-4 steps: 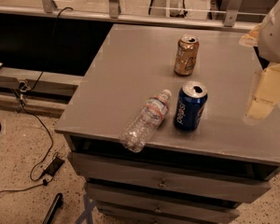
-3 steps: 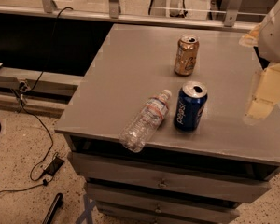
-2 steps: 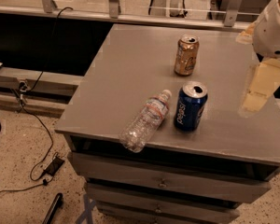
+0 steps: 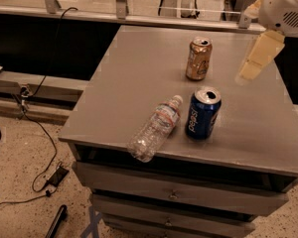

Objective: Pick orange can

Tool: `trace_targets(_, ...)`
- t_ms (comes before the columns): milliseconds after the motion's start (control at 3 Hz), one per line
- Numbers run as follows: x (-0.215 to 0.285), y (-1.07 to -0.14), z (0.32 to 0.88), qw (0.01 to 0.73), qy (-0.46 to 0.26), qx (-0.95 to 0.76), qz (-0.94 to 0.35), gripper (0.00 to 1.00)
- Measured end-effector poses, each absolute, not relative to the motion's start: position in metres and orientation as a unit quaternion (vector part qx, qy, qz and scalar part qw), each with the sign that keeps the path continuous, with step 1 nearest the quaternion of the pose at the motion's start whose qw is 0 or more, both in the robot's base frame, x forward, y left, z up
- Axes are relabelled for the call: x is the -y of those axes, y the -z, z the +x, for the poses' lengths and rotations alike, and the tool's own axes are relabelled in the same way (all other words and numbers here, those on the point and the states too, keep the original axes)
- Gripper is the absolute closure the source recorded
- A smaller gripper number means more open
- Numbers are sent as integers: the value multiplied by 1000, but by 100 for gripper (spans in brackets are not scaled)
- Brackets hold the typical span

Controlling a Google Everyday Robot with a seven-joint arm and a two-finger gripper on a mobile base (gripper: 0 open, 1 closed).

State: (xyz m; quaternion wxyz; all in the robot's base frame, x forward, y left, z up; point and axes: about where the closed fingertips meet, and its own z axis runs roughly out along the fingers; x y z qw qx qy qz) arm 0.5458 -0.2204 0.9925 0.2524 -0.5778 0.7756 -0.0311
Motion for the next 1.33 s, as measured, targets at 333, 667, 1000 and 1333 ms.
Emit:
trace_targets(333, 211, -988, 580, 320, -2, -782, -535, 0)
trace_targets(667, 198, -966, 618, 379, -45, -795, -471, 0)
trace_targets(1000, 193, -948, 657, 429, -65, -802, -411, 0)
trace_targets(1333, 191, -946, 693, 479, -80, -795, -363, 0)
